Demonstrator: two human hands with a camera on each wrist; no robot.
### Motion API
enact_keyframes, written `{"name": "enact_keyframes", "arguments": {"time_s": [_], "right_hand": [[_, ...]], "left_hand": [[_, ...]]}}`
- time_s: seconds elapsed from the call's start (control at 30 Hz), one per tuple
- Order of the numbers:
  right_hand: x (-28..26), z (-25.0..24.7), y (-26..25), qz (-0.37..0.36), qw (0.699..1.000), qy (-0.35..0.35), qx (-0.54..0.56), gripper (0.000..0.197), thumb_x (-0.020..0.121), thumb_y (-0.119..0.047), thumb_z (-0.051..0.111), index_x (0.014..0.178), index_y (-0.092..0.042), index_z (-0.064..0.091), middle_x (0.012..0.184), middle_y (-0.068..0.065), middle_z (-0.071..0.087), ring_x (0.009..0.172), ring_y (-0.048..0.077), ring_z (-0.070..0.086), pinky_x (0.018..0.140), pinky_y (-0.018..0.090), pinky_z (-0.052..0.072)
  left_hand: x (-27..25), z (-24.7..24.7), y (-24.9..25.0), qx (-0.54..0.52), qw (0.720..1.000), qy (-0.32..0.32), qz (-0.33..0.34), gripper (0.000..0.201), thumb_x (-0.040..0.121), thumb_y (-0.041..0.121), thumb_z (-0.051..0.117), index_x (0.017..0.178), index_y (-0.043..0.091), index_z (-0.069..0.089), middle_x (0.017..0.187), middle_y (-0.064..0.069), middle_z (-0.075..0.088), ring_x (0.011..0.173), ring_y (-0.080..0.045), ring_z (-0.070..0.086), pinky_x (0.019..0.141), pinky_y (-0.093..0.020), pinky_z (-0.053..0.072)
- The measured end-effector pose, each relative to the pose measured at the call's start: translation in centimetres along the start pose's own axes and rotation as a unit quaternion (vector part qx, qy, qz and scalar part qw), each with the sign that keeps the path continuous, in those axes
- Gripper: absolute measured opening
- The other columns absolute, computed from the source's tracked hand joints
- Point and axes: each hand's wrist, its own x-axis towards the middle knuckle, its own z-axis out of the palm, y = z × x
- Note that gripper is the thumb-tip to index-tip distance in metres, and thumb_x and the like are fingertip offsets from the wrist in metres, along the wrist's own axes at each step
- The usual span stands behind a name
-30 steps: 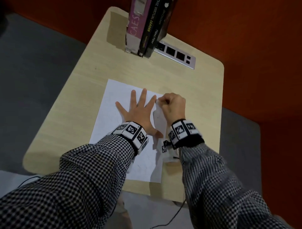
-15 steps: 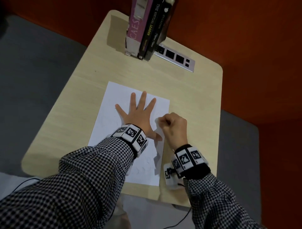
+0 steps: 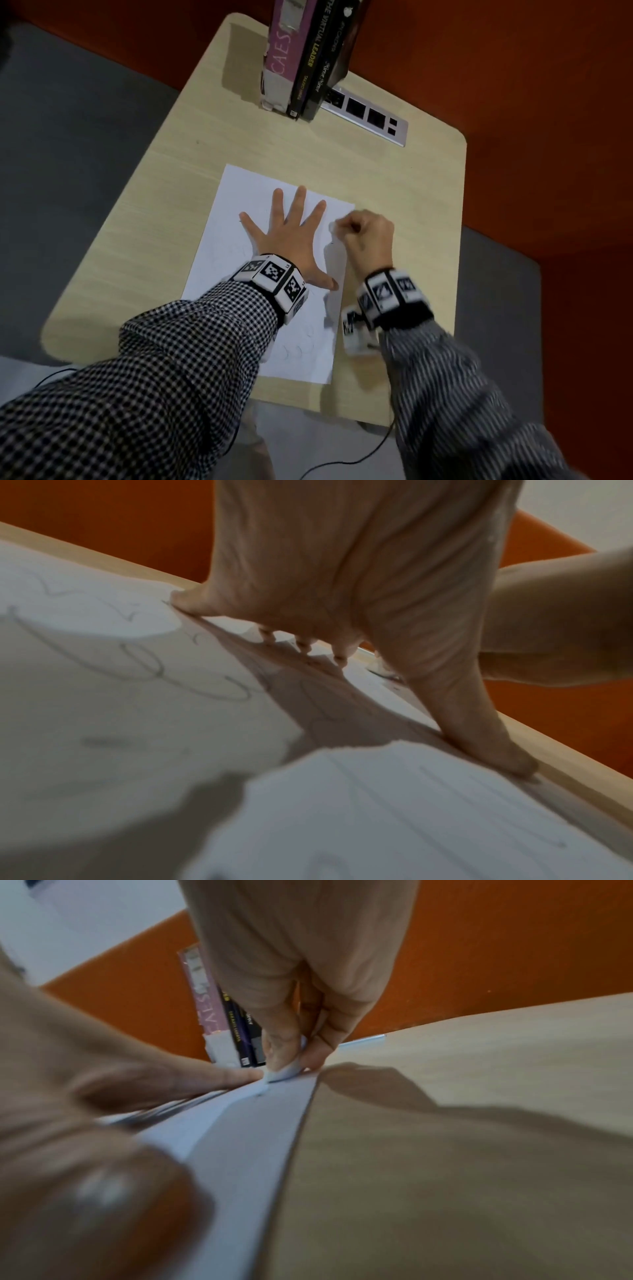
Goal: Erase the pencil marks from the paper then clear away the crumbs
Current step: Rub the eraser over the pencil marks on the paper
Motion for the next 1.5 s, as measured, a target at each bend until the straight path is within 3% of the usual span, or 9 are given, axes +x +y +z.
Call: {"name": "enact_keyframes", "arguments": {"time_s": [0.1, 0.27, 0.43, 0.6, 0.77, 0.97, 1.07, 1.3, 1.5], "right_hand": [[1.1, 0.4, 0.1, 0.011, 1.000, 0.010, 0.018, 0.005, 0.075, 0.000, 0.067, 0.073, -0.003, 0.071, 0.078, 0.015, 0.071, 0.073, 0.030, 0.065, 0.070, 0.040, 0.055], [-4.3, -0.2, 0.3, 0.005, 0.999, -0.034, 0.004, 0.007, 0.078, -0.003, 0.067, 0.071, -0.003, 0.069, 0.074, 0.016, 0.067, 0.071, 0.031, 0.062, 0.063, 0.034, 0.049], [0.7, 0.3, 0.4, 0.015, 1.000, 0.012, 0.019, 0.005, 0.076, -0.004, 0.067, 0.074, -0.004, 0.071, 0.078, 0.016, 0.070, 0.074, 0.031, 0.064, 0.070, 0.040, 0.054], [-4.8, -0.1, 0.6, 0.013, 1.000, -0.016, 0.010, 0.006, 0.078, -0.006, 0.069, 0.074, -0.002, 0.070, 0.077, 0.016, 0.068, 0.073, 0.031, 0.064, 0.066, 0.035, 0.052], [-0.1, 0.1, 0.4, 0.044, 0.998, 0.010, 0.043, 0.003, 0.075, -0.003, 0.069, 0.075, -0.003, 0.072, 0.080, 0.015, 0.071, 0.077, 0.031, 0.065, 0.073, 0.044, 0.054], [-5.9, 0.4, -0.1, -0.001, 1.000, -0.020, 0.023, 0.009, 0.072, 0.004, 0.068, 0.068, -0.004, 0.070, 0.072, 0.013, 0.068, 0.069, 0.026, 0.065, 0.060, 0.029, 0.050], [-4.9, 0.3, -0.3, 0.009, 0.999, -0.017, 0.026, 0.014, 0.071, 0.007, 0.064, 0.070, -0.005, 0.071, 0.075, 0.010, 0.070, 0.069, 0.020, 0.062, 0.062, 0.023, 0.044], [-5.0, 0.7, -0.5, -0.076, 0.992, -0.059, -0.085, 0.007, 0.084, 0.000, 0.053, 0.084, -0.005, 0.056, 0.083, 0.015, 0.058, 0.068, 0.033, 0.053, 0.056, 0.039, 0.045], [-10.3, 1.3, -0.1, -0.131, 0.987, -0.070, -0.063, 0.013, 0.076, 0.008, 0.057, 0.069, 0.000, 0.049, 0.070, 0.010, 0.046, 0.055, 0.022, 0.042, 0.049, 0.029, 0.033]], "left_hand": [[0.0, -0.1, -0.1, 0.002, 1.000, 0.000, -0.002, 0.142, 0.046, 0.084, 0.069, 0.148, 0.041, -0.021, 0.152, 0.006, -0.040, 0.140, -0.029, -0.035, 0.098, -0.079, -0.005], [0.1, 0.0, -0.1, -0.004, 1.000, -0.001, 0.000, 0.143, 0.045, 0.085, 0.069, 0.148, 0.041, -0.020, 0.152, 0.006, -0.039, 0.140, -0.029, -0.036, 0.097, -0.079, -0.008], [0.0, 0.0, -0.1, 0.000, 1.000, 0.003, -0.001, 0.141, 0.047, 0.083, 0.069, 0.148, 0.041, -0.020, 0.152, 0.007, -0.040, 0.140, -0.029, -0.036, 0.098, -0.079, -0.006], [0.1, 0.0, 0.0, 0.001, 1.000, -0.001, -0.007, 0.143, 0.045, 0.086, 0.067, 0.148, 0.041, -0.021, 0.152, 0.006, -0.040, 0.140, -0.029, -0.036, 0.097, -0.079, -0.007], [0.1, 0.0, 0.1, 0.006, 1.000, -0.003, -0.006, 0.143, 0.046, 0.084, 0.069, 0.148, 0.041, -0.021, 0.151, 0.006, -0.041, 0.140, -0.028, -0.036, 0.098, -0.079, -0.006], [0.1, 0.0, 0.2, -0.008, 1.000, 0.000, -0.011, 0.126, 0.062, 0.069, 0.070, 0.147, 0.044, -0.020, 0.153, 0.008, -0.038, 0.141, -0.028, -0.034, 0.100, -0.079, -0.005], [-0.4, -1.1, 0.2, -0.004, 1.000, -0.003, -0.003, 0.125, 0.063, 0.070, 0.069, 0.147, 0.043, -0.020, 0.153, 0.006, -0.039, 0.141, -0.029, -0.034, 0.099, -0.080, -0.005], [-5.1, 0.7, -3.0, 0.008, 1.000, -0.029, 0.004, 0.137, 0.052, 0.082, 0.069, 0.145, 0.046, -0.025, 0.149, 0.008, -0.044, 0.138, -0.027, -0.040, 0.099, -0.078, -0.009], [-4.4, 1.1, -3.3, 0.011, 1.000, -0.024, 0.011, 0.139, 0.050, 0.081, 0.070, 0.144, 0.046, -0.026, 0.149, 0.008, -0.044, 0.137, -0.027, -0.041, 0.099, -0.078, -0.008]]}}
